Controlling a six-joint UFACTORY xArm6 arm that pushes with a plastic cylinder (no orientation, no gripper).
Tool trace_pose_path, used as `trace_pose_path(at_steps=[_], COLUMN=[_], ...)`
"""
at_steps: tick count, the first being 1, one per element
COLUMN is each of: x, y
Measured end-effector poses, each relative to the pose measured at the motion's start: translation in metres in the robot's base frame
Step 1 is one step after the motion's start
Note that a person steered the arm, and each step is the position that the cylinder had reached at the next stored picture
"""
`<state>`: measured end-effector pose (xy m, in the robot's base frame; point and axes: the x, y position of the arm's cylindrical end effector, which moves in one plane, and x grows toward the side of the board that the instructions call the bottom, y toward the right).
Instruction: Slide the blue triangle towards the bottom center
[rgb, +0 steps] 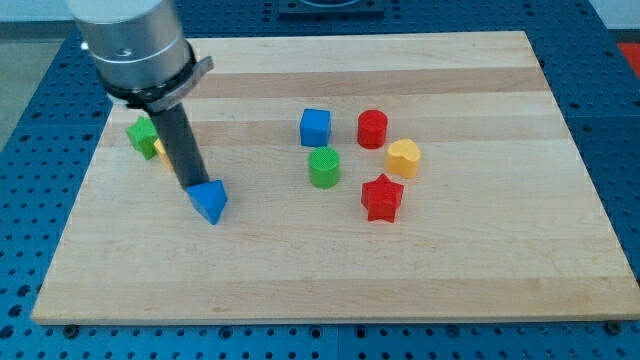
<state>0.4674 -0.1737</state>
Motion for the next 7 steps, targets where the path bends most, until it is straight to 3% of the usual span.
trace_pose_path(at_steps=[2, 7], x=[0.031, 0.015], y=[-0.020, 0.019])
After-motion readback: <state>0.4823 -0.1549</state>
